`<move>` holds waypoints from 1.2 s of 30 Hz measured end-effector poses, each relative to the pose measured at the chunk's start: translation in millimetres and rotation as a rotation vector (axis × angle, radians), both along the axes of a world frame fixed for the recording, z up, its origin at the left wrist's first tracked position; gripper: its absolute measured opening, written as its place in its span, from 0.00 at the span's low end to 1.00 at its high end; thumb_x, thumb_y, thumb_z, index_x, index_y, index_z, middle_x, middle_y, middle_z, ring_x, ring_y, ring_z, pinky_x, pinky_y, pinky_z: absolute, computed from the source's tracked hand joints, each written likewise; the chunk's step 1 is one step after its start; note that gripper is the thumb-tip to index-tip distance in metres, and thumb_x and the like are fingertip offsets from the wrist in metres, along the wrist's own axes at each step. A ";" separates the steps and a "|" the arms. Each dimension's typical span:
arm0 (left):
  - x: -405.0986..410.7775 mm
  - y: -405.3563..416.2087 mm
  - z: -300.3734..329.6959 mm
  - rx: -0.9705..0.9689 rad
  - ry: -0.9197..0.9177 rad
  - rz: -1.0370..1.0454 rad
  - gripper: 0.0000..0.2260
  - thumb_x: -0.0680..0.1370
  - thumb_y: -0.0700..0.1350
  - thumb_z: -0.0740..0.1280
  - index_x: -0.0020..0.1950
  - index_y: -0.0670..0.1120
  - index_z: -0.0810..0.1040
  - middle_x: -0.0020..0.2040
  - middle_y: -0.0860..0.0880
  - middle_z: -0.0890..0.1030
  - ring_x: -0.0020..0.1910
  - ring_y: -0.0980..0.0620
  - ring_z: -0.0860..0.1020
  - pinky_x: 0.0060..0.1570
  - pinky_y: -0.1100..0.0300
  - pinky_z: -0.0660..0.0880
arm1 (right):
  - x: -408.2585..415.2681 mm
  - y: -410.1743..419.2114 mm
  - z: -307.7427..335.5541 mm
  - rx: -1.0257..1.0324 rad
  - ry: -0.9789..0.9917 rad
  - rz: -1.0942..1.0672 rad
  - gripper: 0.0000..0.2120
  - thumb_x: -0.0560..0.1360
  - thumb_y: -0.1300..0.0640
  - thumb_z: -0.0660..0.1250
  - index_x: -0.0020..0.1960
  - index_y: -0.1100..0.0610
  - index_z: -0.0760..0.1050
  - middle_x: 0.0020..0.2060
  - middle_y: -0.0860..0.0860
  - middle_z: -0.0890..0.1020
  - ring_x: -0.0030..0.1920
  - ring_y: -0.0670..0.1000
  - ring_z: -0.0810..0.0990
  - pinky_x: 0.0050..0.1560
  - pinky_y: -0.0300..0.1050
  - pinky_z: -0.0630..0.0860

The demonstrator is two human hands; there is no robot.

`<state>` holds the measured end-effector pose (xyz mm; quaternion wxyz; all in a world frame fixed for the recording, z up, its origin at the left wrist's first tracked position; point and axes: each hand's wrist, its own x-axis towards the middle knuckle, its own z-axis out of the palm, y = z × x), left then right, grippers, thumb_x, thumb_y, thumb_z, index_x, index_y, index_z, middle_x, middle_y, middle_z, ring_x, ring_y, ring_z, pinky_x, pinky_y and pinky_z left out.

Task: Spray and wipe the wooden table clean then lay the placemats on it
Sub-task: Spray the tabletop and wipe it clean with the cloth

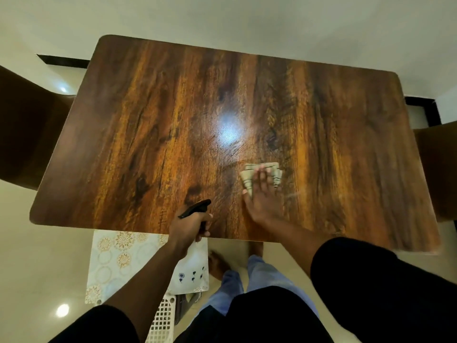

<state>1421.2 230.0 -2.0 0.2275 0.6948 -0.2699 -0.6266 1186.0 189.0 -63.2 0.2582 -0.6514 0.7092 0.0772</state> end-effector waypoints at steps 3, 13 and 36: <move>4.7 1.5 -3.1 0.009 -0.032 0.088 0.03 0.76 0.38 0.71 0.46 0.39 0.84 0.35 0.42 0.82 0.33 0.44 0.81 0.25 0.60 0.68 | 47.3 23.7 -2.7 -0.036 -0.044 0.336 0.35 0.85 0.37 0.41 0.83 0.53 0.30 0.82 0.52 0.31 0.81 0.54 0.27 0.81 0.66 0.39; -25.6 -2.7 4.0 -0.006 -0.038 0.052 0.06 0.76 0.40 0.72 0.49 0.39 0.86 0.36 0.43 0.82 0.34 0.45 0.81 0.29 0.58 0.69 | -10.8 12.1 -9.8 -0.054 0.002 0.414 0.35 0.84 0.36 0.39 0.84 0.51 0.31 0.82 0.50 0.31 0.81 0.51 0.27 0.81 0.64 0.37; -109.0 -13.5 8.5 -0.011 -0.132 0.296 0.03 0.75 0.38 0.73 0.42 0.42 0.81 0.33 0.44 0.81 0.30 0.48 0.76 0.35 0.55 0.73 | -36.8 42.0 -16.3 -0.116 -0.077 0.487 0.35 0.86 0.38 0.43 0.84 0.54 0.33 0.83 0.52 0.34 0.81 0.53 0.28 0.80 0.65 0.38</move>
